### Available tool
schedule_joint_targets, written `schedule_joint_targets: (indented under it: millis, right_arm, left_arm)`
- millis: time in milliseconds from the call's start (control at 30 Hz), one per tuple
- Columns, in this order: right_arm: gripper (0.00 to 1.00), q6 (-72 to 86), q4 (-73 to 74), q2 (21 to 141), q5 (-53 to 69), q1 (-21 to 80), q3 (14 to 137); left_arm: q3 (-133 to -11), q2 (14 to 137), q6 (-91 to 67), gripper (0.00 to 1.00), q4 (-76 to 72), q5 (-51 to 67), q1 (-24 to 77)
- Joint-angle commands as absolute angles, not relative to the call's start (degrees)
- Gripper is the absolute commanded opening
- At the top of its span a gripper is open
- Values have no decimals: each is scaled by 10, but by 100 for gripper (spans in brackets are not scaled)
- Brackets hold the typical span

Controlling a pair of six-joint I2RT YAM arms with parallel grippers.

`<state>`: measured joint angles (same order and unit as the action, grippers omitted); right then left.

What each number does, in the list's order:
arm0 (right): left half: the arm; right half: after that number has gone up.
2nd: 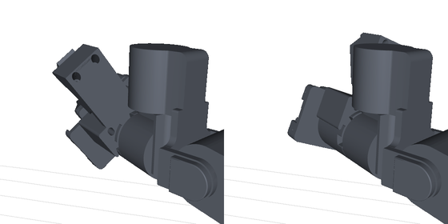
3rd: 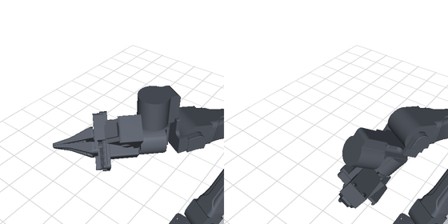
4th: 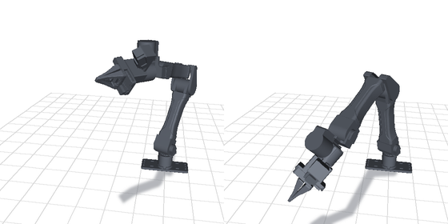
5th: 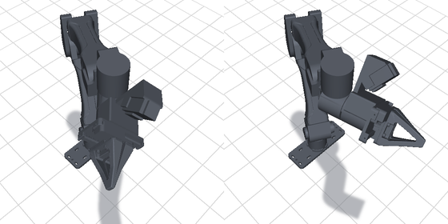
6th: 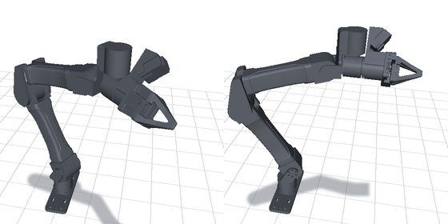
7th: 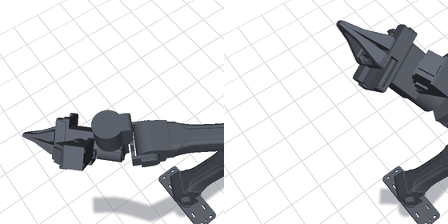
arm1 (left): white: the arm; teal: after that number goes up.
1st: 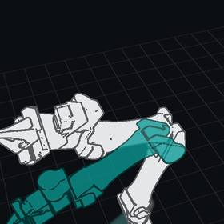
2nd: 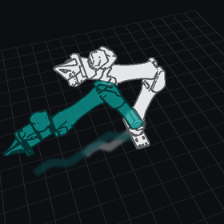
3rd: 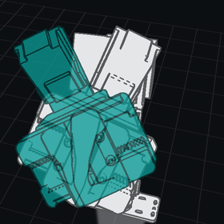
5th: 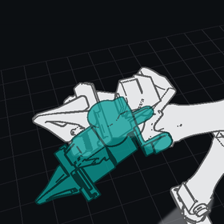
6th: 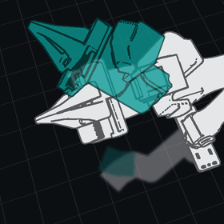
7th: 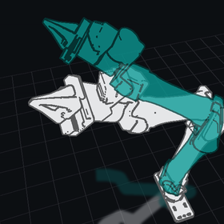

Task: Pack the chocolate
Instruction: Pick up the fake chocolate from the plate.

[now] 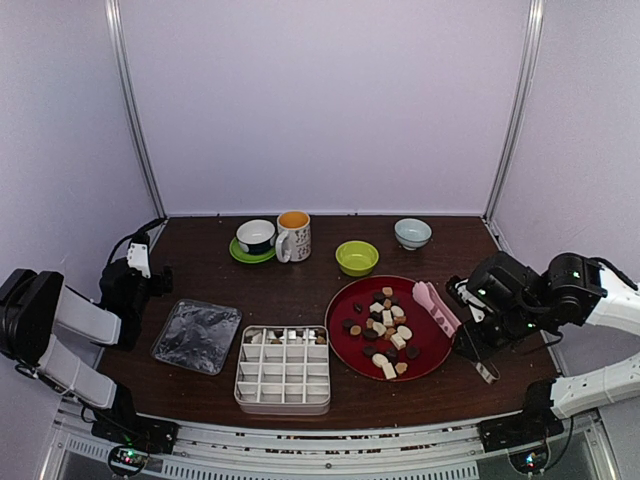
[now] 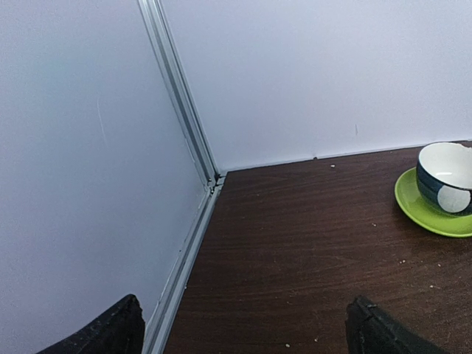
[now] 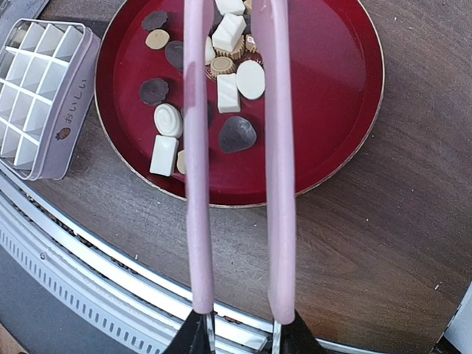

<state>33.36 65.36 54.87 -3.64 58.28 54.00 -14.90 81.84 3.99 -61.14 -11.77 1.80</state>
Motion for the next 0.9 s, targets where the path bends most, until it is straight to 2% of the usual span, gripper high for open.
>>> schedule_joint_targets:
  millis: [0,367,867]
  right_arm:
    - [28,335,651,539,-25,578,549]
    - [29,300,710,586,33,571,569]
    - [29,315,678,596,69,571,549]
  left_arm:
    - [-158,818,40,98,-625,-121,13]
    - [-158,818,40,98,-626,-121,13]
    - [-158,817,39,98,-626,-121,13]
